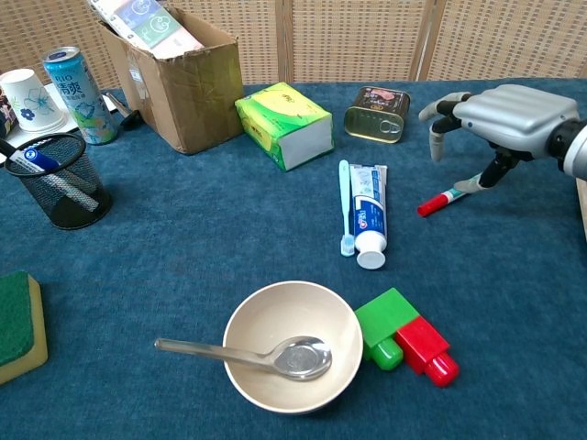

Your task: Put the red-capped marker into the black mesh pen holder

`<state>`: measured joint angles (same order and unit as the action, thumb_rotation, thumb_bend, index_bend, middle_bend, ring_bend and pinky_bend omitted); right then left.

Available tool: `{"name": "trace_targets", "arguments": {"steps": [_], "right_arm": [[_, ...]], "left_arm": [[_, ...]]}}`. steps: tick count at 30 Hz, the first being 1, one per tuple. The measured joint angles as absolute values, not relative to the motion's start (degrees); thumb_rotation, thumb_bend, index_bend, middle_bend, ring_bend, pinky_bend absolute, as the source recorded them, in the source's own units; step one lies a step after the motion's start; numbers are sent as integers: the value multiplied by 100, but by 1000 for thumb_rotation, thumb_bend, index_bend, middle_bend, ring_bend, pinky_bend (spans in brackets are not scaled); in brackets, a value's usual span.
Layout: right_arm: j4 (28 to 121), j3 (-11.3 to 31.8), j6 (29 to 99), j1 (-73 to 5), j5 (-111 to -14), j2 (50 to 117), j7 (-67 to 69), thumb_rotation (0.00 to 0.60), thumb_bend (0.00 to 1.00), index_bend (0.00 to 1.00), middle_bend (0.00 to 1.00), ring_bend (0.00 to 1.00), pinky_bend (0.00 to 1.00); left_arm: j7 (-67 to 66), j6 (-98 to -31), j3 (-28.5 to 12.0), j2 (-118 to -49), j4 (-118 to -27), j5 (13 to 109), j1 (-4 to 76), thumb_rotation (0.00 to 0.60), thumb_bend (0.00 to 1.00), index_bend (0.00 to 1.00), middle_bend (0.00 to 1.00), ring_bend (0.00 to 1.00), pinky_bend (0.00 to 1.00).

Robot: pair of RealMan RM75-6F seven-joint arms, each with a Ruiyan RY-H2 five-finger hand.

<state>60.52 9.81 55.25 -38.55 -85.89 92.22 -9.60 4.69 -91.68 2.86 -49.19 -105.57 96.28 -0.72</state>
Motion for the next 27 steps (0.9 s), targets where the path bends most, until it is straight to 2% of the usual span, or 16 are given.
{"name": "trace_targets", "arguments": {"steps": [17, 27], "right_arm": [[4683, 548, 6204, -3815, -8992, 9817, 81, 600, 288, 451, 182, 123, 287], [3946, 339, 6242, -3789, -9076, 10185, 468, 600, 289, 453, 184, 128, 290]], "left_arm": [[239, -9074, 296, -4990, -10630, 9597, -59, 600, 71, 21, 0, 0, 0], [234, -9040, 288, -4995, -10634, 9565, -44, 600, 71, 21, 0, 0, 0]]}}
